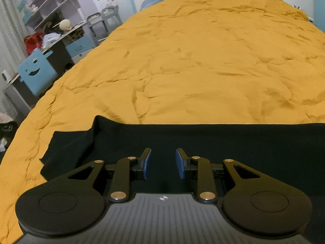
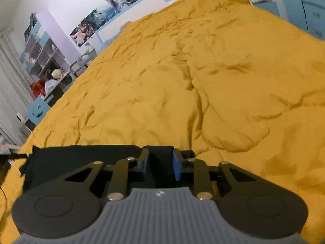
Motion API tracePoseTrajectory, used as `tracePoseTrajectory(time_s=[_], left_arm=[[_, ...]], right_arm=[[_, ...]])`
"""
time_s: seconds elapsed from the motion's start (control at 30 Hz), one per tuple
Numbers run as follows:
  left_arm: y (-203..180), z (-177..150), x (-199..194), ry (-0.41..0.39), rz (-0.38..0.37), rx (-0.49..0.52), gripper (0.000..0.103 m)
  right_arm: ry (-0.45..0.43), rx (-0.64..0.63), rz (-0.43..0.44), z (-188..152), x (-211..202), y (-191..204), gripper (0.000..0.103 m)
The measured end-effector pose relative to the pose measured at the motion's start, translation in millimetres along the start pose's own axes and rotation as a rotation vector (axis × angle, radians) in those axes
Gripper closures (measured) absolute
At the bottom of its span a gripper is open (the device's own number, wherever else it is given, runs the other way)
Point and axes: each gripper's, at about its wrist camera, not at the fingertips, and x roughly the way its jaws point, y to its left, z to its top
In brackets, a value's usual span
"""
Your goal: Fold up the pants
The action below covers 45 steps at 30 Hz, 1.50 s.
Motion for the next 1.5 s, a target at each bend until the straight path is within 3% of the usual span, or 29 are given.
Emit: tracePoseTrajectory(time_s=[0.03, 0.1, 0.33, 0.4, 0.63, 0.77, 0.9, 1.0, 1.1, 1.23, 1.43, 1.5], left_arm=[[-1, 0, 2, 0.001, -0.004, 0.012, 0.069], [-4, 1, 6, -0.002, -0.01, 0.034, 0.069], [0, -4, 12, -0.008, -0.031, 0.01, 0.069], [0, -6, 12, -0.005, -0.028, 0.011, 0.069], [10, -11, 12, 0.004, -0.014, -0.008, 0.069], [13, -12, 14, 0.008, -0.009, -0.029, 0.069], [10, -14, 13, 0.003, -0.011, -0.027, 0.069], [10, -14, 12, 0.001, -0.016, -0.02, 0.069], [13, -15, 13, -0.001, -0.024, -0.029, 0.069], [13, -17, 12, -0.002, -0.028, -0.037, 0.069], [14, -19, 13, 0.005, -0.025, -0.047, 0.069], [13, -20, 12, 0.003, -0.029, -0.051, 0.069]], right_arm=[[-0.011, 0.009, 0.008, 0, -2, -1, 0.097], [-0.038, 0.014, 0.027, 0, -9, -1, 0.103], [-0.03, -0.114, 0.051, 0, -17, 22, 0.103], [-0.012, -0.124, -0.004, 1, -12, 19, 0.098], [0.024, -0.107, -0.035, 7, 4, 2, 0.087], [0.051, -0.097, -0.005, 10, 15, -3, 0.073], [0.076, -0.076, 0.056, 9, 18, -6, 0.07], [0.054, 0.013, 0.121, 9, 8, -16, 0.08], [0.041, 0.133, 0.206, 5, 0, -32, 0.082], [0.059, 0.219, 0.176, 3, 9, -46, 0.087], [0.082, 0.309, 0.23, 1, 19, -56, 0.088], [0.07, 0.292, 0.231, 1, 13, -53, 0.099]])
